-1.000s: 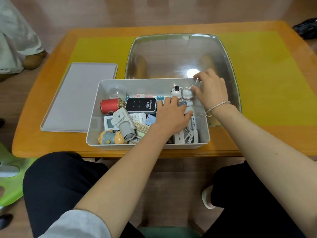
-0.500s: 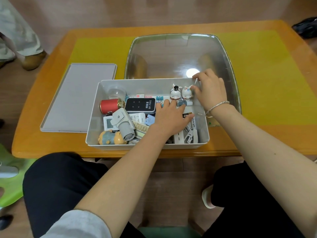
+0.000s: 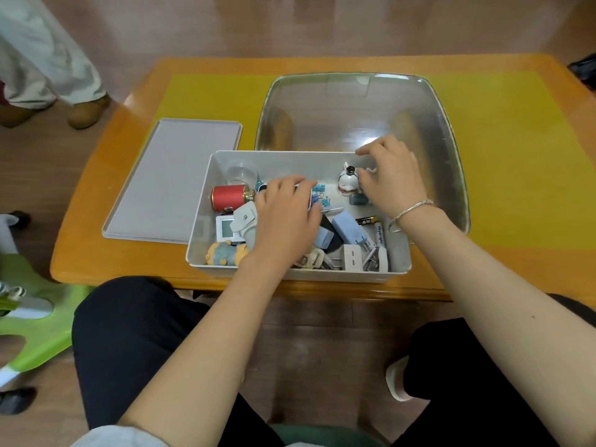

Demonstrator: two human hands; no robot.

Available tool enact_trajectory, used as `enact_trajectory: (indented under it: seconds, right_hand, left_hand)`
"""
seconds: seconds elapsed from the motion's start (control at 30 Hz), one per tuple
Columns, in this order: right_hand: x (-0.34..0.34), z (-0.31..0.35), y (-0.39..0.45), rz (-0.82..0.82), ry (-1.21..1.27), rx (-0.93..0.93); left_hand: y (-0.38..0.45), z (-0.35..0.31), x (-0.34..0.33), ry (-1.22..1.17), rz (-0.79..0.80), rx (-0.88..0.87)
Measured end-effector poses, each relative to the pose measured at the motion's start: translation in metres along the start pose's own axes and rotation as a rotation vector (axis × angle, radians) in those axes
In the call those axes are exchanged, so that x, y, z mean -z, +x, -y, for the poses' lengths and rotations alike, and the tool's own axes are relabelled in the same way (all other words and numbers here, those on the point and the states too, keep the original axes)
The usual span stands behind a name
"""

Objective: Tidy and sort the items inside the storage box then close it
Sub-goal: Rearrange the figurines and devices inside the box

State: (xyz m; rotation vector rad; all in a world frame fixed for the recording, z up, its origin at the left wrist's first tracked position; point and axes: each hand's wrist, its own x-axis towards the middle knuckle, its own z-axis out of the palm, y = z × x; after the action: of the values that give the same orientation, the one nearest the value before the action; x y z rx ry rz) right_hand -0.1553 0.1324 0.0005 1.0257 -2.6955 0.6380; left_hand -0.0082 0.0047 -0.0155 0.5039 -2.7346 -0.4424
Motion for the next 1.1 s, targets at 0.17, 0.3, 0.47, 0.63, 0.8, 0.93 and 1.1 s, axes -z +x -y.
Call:
enact_trajectory:
  seconds: [0.17,0.3,0.47,0.63,0.8,0.93,1.1]
  right_hand:
    - [-0.01,0.025,-0.004,0.268,0.077,0.073]
    - [-0.021,0.042,-0.009,0.39,0.057,0.114]
    - [-0.03,0.068,-0.007,0.506,0.089,0.16]
    - [-0.036,0.071,-0.009,0.542,0.093,0.132]
    - [-0.03,0.051,-0.02,0.496,0.117,0.051]
    - [-0.028,0.047,-0.024,0.527,0.136,-0.017]
    - [-0.03,0.056,-0.024,0.721,0.047,0.005]
  left_hand:
    - [-0.014,0.05,0.026,-0.001,-0.091,0.168]
    - [-0.022,0.084,0.033,0.045,-0.103,0.29]
    - [-0.021,0.101,0.036,0.04,-0.069,0.381]
    - [-0.021,0.107,0.034,-0.046,0.104,0.425]
    - [-0.024,0.114,0.033,-0.056,0.144,0.387]
    - [-0.025,0.117,0.03,-0.101,0.075,0.414]
    - [-0.027,0.119,0.025,-0.121,0.037,0.441]
